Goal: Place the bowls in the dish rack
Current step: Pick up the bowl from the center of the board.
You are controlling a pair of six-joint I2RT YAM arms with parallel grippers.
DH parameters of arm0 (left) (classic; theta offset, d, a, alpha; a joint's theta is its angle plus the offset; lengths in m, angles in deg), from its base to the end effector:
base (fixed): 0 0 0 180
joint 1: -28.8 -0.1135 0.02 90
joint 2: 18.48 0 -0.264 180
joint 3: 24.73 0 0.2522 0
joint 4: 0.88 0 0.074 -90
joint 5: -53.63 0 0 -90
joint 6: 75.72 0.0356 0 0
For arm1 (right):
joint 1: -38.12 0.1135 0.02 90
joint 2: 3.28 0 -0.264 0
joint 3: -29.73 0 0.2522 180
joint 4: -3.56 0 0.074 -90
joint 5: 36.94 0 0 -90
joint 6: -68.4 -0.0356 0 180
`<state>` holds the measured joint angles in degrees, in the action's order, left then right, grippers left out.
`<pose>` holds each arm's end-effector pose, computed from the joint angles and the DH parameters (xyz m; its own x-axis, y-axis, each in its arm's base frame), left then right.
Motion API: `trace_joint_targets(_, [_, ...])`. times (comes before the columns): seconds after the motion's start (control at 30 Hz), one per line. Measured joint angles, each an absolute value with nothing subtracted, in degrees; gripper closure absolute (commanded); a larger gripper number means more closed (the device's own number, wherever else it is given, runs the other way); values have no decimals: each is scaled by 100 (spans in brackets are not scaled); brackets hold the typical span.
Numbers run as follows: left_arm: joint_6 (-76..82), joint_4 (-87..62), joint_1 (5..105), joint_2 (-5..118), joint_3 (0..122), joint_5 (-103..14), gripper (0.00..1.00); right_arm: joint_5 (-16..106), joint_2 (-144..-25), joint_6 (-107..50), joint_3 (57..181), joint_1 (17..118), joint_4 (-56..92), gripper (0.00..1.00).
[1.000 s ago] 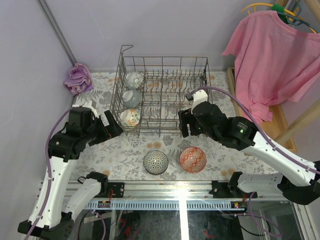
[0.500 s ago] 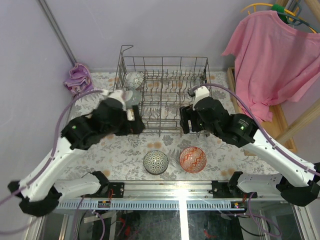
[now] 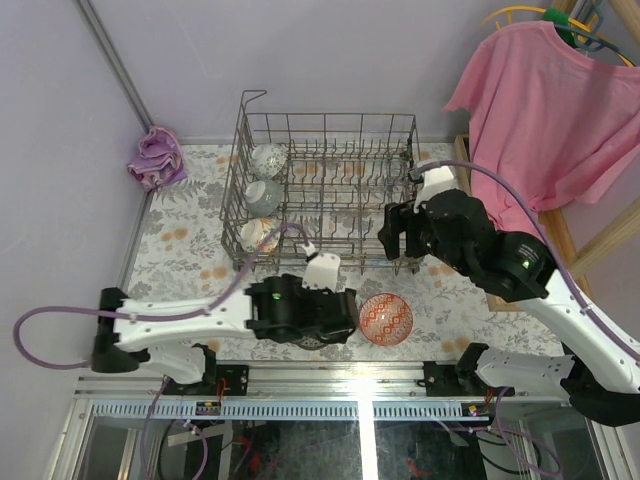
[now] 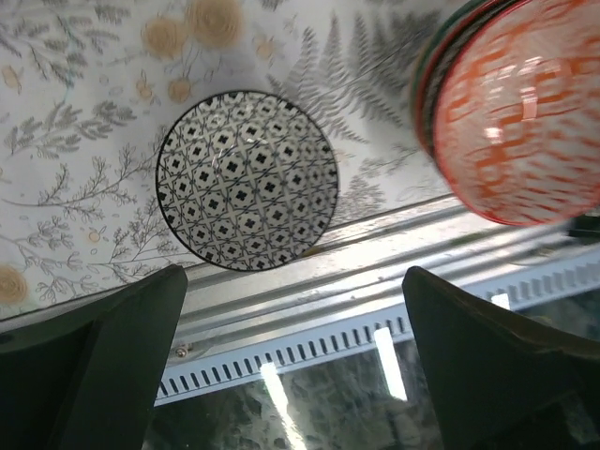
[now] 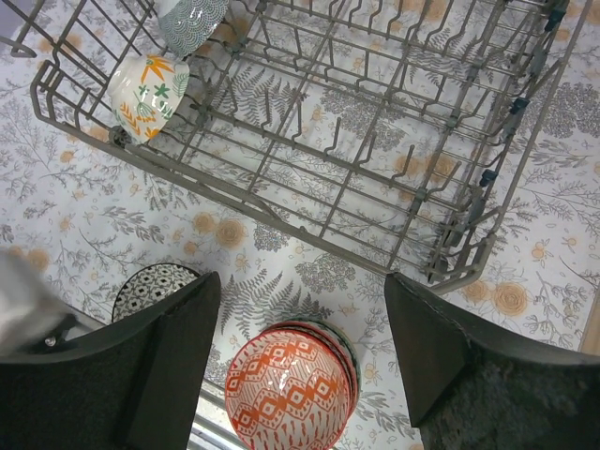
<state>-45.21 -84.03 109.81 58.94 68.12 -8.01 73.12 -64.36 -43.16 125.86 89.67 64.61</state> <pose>0.0551 -0.2399 0.3408 -0.7980 0.1923 -0.5712 0.3024 0.9475 -0.1035 0.1310 0.1454 0.4423 -0.4534 -0.0159 -0.8912 -0.4057 0.8939 0.1904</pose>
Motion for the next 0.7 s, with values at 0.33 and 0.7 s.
trace_joint_targets(0.33, [-4606,-7697,10924,6954,6224,-1013,0,7345,-6028,-4318,12582,8952,6625,22])
trace_joint_targets(0.7, [-4333,-7046,10559,7269,6119,-1308,3,7338,-5794,-4320,12453,8950,6793,23])
